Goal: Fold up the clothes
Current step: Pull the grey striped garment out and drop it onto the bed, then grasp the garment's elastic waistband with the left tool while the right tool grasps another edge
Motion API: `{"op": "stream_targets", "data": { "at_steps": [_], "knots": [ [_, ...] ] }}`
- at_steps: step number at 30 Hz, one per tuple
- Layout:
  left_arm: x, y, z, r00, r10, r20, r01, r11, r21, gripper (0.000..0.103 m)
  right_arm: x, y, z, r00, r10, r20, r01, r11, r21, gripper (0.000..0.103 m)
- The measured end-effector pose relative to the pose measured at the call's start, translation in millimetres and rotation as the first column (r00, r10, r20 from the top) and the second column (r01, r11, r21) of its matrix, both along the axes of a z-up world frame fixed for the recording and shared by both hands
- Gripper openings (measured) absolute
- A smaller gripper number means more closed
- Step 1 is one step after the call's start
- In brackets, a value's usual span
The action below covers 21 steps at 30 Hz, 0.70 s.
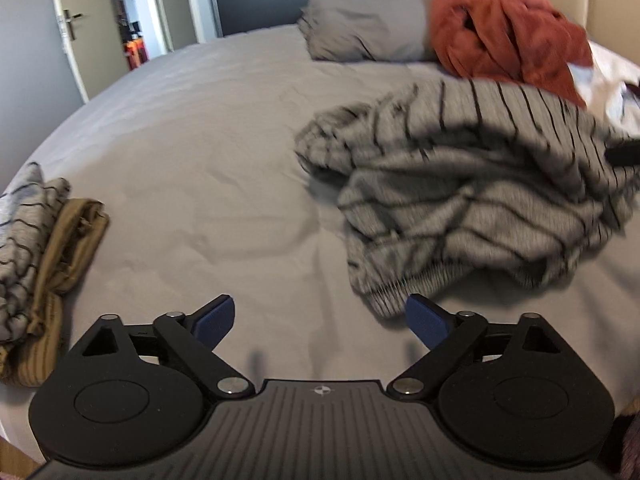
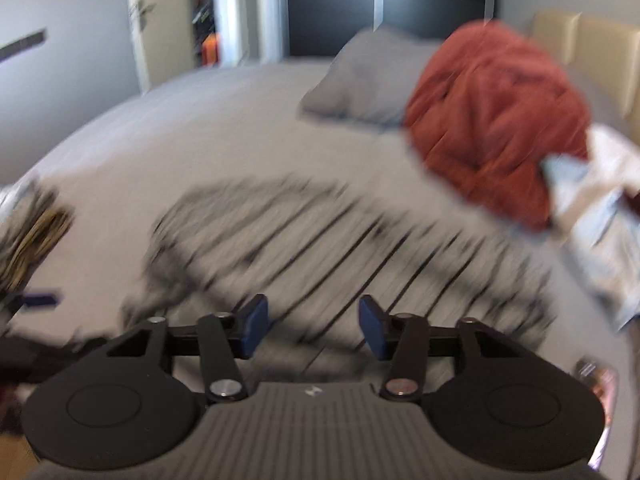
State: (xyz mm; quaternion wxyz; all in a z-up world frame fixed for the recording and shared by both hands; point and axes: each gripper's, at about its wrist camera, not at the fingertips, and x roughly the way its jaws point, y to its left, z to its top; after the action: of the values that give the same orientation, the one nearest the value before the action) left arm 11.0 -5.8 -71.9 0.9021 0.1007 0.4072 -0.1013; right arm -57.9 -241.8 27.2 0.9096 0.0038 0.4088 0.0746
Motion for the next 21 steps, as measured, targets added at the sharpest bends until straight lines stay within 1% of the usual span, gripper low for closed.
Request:
{"op": "stream_targets", "data": {
  "at_steps": [3, 5, 6, 7, 8, 9, 10, 11, 13, 14, 15, 16, 17, 18, 21],
  "knots": [
    [1.9, -9.2, -6.6, 1.0, -0.03, 0.006, 0.029, 0.999, 0.017, 0.091, -3.1, 14.4, -24.2, 0.994, 0.05, -0.092, -0.05, 0.999, 0.004, 0.045],
    [3.3, -15.3, -10.8, 0.999, -0.048, 0.012, 0.048, 0.998, 0.029, 0.09, -0.3, 19.3, -34.0, 0.991, 0.065, -0.121, -0.062, 0.998, 0.024, 0.045],
    [4.0, -18.4, -12.9, 0.998, -0.058, 0.014, 0.057, 0.998, 0.035, 0.088, 1.3, 22.0, -36.4, 0.99, 0.069, -0.127, -0.065, 0.997, 0.037, 0.046],
    [4.6, -21.5, -15.1, 0.998, -0.067, 0.017, 0.067, 0.997, 0.041, 0.084, 2.9, 24.6, -38.7, 0.988, 0.073, -0.133, -0.067, 0.997, 0.05, 0.047],
    [6.3, -21.1, -15.7, 0.998, -0.069, 0.011, 0.068, 0.997, 0.025, 0.075, 7.0, 27.0, -40.2, 0.989, 0.072, -0.128, -0.067, 0.997, 0.046, 0.047],
    [8.3, -19.8, -16.0, 0.998, -0.068, 0.004, 0.068, 0.998, 0.002, 0.069, 11.5, 29.3, -41.4, 0.99, 0.071, -0.123, -0.067, 0.997, 0.04, 0.05],
    [10.2, -18.4, -16.2, 0.998, -0.067, -0.003, 0.067, 0.998, -0.021, 0.065, 16.0, 31.6, -42.7, 0.991, 0.071, -0.117, -0.067, 0.997, 0.035, 0.052],
    [12.2, -17.1, -16.4, 0.998, -0.067, -0.011, 0.066, 0.997, -0.044, 0.058, 20.0, 34.1, -45.9, 0.99, 0.068, -0.12, -0.066, 0.998, 0.015, 0.053],
    [16.1, -14.5, -16.9, 0.998, -0.066, -0.025, 0.063, 0.994, -0.089, 0.051, 26.3, 37.7, -53.9, 0.989, 0.06, -0.133, -0.062, 0.998, -0.016, 0.053],
    [18.1, -13.1, -17.2, 0.997, -0.066, -0.033, 0.062, 0.992, -0.112, 0.044, 29.1, 37.0, -58.6, 0.988, 0.053, -0.143, -0.055, 0.998, -0.015, 0.05],
    [20.0, -11.8, -17.4, 0.997, -0.066, -0.04, 0.06, 0.989, -0.135, 0.037, 30.6, 34.8, -61.8, 0.987, 0.049, -0.156, -0.05, 0.999, -0.001, 0.044],
    [20.4, -10.0, -14.7, 0.997, -0.065, -0.036, 0.059, 0.987, -0.15, 0.032, 31.9, 32.1, -62.2, 0.985, 0.043, -0.165, -0.041, 0.999, 0.013, 0.039],
    [25.9, -13.5, -15.4, 0.998, -0.063, -0.023, 0.059, 0.985, -0.16, 0.029, 33.1, 29.3, -62.2, 0.984, 0.035, -0.174, -0.031, 0.999, 0.027, 0.032],
    [27.7, -13.6, -13.0, 0.998, -0.06, -0.009, 0.057, 0.984, -0.17, 0.024, 32.7, 27.6, -58.9, 0.984, 0.032, -0.175, -0.027, 0.999, 0.029, 0.028],
    [25.0, -6.4, 6.4, 0.997, -0.053, 0.05, 0.062, 0.975, -0.215, 0.019, 29.9, 21.9, -44.9, 0.985, 0.025, -0.168, -0.018, 0.999, 0.044, 0.025]
  ]
}}
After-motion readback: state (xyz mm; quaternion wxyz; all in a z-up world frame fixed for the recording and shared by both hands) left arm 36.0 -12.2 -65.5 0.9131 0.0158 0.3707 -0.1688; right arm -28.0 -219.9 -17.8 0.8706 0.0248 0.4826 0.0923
